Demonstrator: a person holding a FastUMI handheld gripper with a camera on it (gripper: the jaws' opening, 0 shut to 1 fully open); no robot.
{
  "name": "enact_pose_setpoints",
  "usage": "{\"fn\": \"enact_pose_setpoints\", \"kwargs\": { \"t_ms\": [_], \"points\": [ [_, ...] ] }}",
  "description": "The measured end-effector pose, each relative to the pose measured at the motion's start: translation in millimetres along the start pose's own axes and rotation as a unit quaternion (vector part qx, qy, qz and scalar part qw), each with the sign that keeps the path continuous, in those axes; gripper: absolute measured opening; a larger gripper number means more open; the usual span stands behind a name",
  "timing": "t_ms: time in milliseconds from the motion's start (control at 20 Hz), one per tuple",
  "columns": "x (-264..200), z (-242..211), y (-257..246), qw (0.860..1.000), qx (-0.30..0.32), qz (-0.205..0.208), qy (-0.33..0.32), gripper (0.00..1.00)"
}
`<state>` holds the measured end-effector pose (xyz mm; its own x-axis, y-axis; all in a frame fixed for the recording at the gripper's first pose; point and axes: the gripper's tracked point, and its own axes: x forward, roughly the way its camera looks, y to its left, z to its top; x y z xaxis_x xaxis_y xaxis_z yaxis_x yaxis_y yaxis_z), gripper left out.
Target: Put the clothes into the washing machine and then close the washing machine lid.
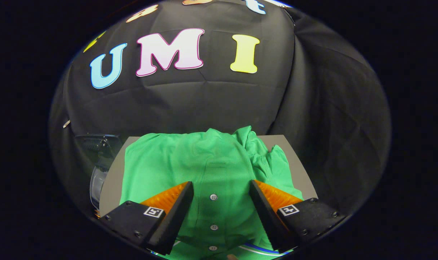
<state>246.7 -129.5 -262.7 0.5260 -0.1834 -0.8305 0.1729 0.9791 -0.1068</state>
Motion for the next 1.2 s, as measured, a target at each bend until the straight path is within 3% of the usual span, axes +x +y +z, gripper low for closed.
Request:
{"fn": "enact_pose_setpoints", "kwargs": {
  "t_ms": [100,300,400,450,700,1200],
  "points": [
    [0,1,-2,1.000,-0.008,-0.008,0.015,0.86],
    [4,3,0,1.000,-0.025,-0.016,0.001,0.19],
    [0,5,1,1.000,-0.014,-0.008,-0.009,0.19],
    [0,6,0,1.000,0.002,0.001,-0.010,0.05],
    [-17,13,6,0.998,0.037,0.043,-0.029,0.05],
    [-125,82,44,0.980,0.041,0.104,-0.163,0.05]
  ]
}}
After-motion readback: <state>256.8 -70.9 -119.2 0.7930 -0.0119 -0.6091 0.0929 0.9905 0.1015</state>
